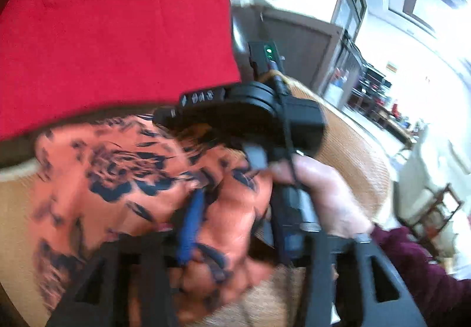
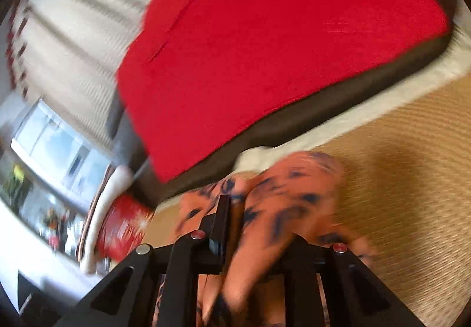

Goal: Fold small clothes

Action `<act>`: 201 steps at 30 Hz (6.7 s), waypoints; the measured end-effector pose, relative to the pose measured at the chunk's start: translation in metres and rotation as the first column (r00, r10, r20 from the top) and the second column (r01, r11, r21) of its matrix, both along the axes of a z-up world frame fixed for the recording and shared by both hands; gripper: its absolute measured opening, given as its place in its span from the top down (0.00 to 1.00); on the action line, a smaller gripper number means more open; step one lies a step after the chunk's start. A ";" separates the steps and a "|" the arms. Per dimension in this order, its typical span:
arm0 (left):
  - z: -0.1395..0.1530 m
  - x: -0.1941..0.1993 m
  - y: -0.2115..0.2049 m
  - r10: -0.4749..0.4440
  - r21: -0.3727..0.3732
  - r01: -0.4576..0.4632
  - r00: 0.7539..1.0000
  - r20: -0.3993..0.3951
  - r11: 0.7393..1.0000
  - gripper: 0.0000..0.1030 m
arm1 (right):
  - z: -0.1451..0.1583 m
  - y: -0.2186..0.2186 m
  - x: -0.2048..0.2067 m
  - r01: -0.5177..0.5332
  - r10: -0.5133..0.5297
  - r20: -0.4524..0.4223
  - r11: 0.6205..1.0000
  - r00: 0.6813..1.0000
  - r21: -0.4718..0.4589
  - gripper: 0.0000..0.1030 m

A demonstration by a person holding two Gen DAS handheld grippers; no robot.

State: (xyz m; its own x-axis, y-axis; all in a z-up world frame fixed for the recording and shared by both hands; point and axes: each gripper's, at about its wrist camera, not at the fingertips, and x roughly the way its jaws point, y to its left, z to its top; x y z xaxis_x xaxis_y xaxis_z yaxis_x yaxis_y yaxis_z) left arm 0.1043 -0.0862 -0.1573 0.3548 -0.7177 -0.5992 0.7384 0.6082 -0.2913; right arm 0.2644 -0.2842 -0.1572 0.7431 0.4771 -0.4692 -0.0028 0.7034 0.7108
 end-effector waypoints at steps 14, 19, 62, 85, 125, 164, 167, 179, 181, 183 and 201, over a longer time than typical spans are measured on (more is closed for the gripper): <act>0.008 0.044 0.125 0.275 0.000 -0.275 0.961 0.034 0.961 0.27 | 0.033 0.020 -0.036 -0.015 0.016 0.005 0.992 1.000 -0.127 0.80; -0.019 0.054 0.126 0.320 0.133 -0.322 0.947 0.033 0.937 0.27 | 0.037 0.079 -0.029 -0.116 0.110 -0.037 0.965 0.993 -0.234 0.80; -0.057 0.027 0.109 0.290 0.330 -0.256 0.955 -0.057 0.909 0.12 | 0.027 0.075 -0.070 0.000 -0.047 -0.148 0.953 0.988 -0.304 0.77; -0.039 0.020 0.124 0.262 0.354 -0.265 0.963 0.055 0.897 0.12 | 0.004 0.142 -0.009 -0.184 0.132 -0.186 0.937 0.974 -0.296 0.45; -0.006 -0.010 0.151 0.542 0.263 -0.614 0.785 0.299 0.745 0.12 | 0.041 0.080 -0.177 0.109 -0.142 -0.052 0.907 0.989 -0.406 0.44; -0.031 0.042 0.150 0.398 0.206 -0.390 0.917 0.004 0.897 0.12 | -0.002 -0.021 -0.145 0.190 -0.179 -0.136 0.979 0.974 0.076 0.27; -0.038 0.053 0.152 0.367 0.145 -0.351 0.925 -0.100 0.925 0.12 | -0.011 -0.027 -0.139 0.194 -0.177 -0.175 0.977 0.968 0.084 0.26; -0.073 0.083 0.144 0.263 0.040 -0.270 0.879 -0.397 0.962 0.12 | -0.034 0.005 -0.101 0.081 -0.060 -0.219 0.993 0.974 0.090 0.19; -0.075 0.084 0.139 0.256 0.028 -0.268 0.876 -0.410 0.963 0.12 | -0.034 0.013 -0.097 0.079 -0.059 -0.210 0.993 0.976 0.088 0.19; -0.076 0.085 0.132 0.259 0.029 -0.270 0.879 -0.400 0.962 0.13 | -0.033 0.023 -0.092 0.065 -0.049 -0.199 0.995 0.979 0.075 0.19; -0.041 0.049 0.134 0.294 0.038 -0.293 0.930 -0.221 0.955 0.39 | -0.003 0.114 -0.087 -0.035 0.010 -0.111 0.974 0.994 -0.222 0.46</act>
State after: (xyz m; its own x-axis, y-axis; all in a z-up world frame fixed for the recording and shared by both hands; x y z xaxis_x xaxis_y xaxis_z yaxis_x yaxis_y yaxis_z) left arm 0.1536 0.0473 -0.1980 0.4073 -0.5987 -0.6897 0.4434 0.7898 -0.4238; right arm 0.1771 -0.1705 -0.1600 0.6720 0.3673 -0.6431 0.0482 0.8448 0.5329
